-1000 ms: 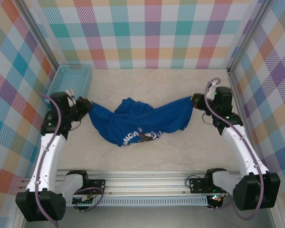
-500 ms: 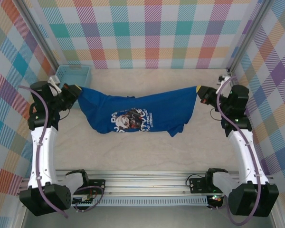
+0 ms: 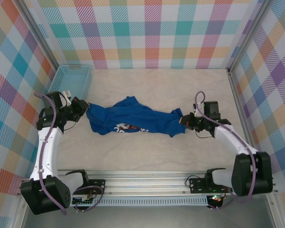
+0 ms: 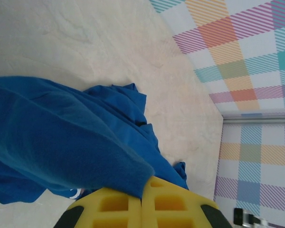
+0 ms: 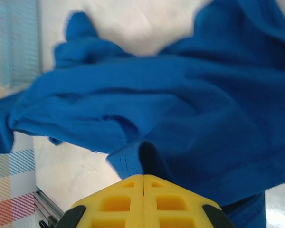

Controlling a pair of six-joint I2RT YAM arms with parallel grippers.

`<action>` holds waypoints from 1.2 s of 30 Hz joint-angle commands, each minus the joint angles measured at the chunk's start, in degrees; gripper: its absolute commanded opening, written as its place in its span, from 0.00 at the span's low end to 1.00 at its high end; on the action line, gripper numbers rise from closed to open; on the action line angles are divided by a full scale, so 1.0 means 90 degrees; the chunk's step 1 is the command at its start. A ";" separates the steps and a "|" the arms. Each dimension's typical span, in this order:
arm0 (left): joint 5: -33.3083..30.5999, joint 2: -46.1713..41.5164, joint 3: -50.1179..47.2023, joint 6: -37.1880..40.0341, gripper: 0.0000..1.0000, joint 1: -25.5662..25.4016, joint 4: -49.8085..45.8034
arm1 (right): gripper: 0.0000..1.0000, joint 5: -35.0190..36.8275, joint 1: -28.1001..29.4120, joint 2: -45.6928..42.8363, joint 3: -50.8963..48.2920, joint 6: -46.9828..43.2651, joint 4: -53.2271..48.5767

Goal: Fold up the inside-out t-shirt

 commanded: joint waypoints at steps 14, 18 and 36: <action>-0.0054 0.0042 -0.0142 0.0252 0.00 -0.0134 0.0249 | 0.22 0.0108 0.0449 0.0538 -0.0099 -0.0576 -0.0638; -0.0050 0.0056 -0.0117 0.0273 0.00 -0.0135 0.0249 | 0.29 0.0286 0.0584 0.0386 -0.0169 -0.0656 -0.0829; -0.0010 0.0009 0.0064 0.0244 0.00 -0.0167 0.0172 | 0.36 0.2258 0.1695 -0.0394 -0.0522 -0.0249 -0.1822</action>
